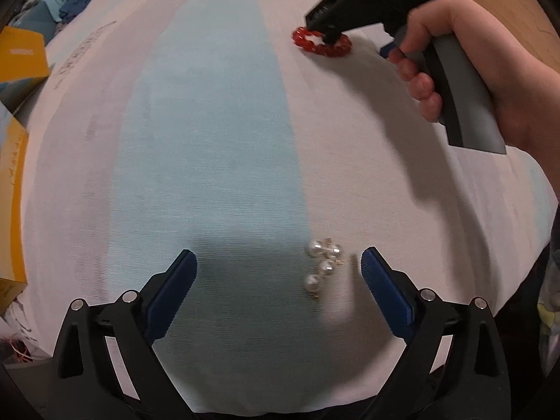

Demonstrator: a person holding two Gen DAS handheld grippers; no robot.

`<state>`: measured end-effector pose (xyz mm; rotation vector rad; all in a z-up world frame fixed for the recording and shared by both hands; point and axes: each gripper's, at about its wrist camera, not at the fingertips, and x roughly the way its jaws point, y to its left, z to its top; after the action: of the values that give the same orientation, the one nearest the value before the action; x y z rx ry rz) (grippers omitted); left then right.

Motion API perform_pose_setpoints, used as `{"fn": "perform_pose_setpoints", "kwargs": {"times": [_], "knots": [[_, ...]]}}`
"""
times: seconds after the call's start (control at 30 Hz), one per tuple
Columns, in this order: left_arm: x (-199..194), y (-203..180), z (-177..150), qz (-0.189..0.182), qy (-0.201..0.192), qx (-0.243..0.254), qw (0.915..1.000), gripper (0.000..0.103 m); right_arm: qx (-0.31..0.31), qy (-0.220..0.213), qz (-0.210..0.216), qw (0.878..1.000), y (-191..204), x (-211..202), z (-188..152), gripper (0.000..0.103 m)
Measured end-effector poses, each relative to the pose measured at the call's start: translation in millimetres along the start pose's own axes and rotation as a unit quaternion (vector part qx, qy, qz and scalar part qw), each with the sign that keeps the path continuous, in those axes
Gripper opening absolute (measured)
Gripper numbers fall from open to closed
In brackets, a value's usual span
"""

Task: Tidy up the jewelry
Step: 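Lower left tool onto pearl earrings while right tool approaches red bead bracelet, then close left tool on pearl earrings while right tool grasps red bead bracelet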

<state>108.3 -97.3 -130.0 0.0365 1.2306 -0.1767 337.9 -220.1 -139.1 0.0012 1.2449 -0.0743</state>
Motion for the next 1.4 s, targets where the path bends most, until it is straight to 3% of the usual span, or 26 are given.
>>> {"fn": "perform_pose_setpoints", "kwargs": {"times": [0.2,0.3,0.43,0.53,0.67,0.7,0.73,0.77,0.8,1.23,1.4], "knots": [[11,-9,-3,0.008,0.011,0.009,0.9999,0.095,0.001,0.0,0.002,1.0,-1,1,2,0.074],[12,-10,-5,0.006,0.005,0.012,0.9999,0.09,0.002,-0.004,0.003,1.0,-2,2,1,0.073],[10,-9,-9,0.014,0.001,0.023,0.9996,0.064,0.003,-0.013,0.002,1.0,-4,1,-3,0.067],[9,-4,-9,0.016,0.005,0.022,0.9996,0.049,0.006,-0.016,0.001,1.0,-4,-1,-6,0.055],[8,-3,-7,0.026,0.007,0.035,0.999,0.026,-0.003,-0.016,-0.005,1.0,-1,-3,-7,0.035],[7,-2,-8,0.029,0.006,0.038,0.9988,0.012,-0.005,-0.016,-0.008,1.0,0,-3,-7,0.028],[6,0,-8,0.027,0.008,0.039,0.9988,0.01,-0.008,-0.017,-0.012,1.0,2,-4,-7,0.023],[5,2,-8,0.022,0.009,0.038,0.999,0.01,-0.011,-0.018,-0.022,1.0,3,-5,-8,0.014],[3,3,-8,0.017,0.01,0.038,0.9991,0.01,-0.01,-0.02,-0.024,0.999,4,-7,-7,0.013],[-14,11,-16,0.026,0.001,0.049,0.9985,0.01,0.007,-0.059,0.005,0.998,-16,-39,-14,0.013],[-27,31,-4,0.031,-0.012,0.044,0.9985,0.01,0.012,-0.076,0.011,0.997,-21,-66,-21,0.013]]}}
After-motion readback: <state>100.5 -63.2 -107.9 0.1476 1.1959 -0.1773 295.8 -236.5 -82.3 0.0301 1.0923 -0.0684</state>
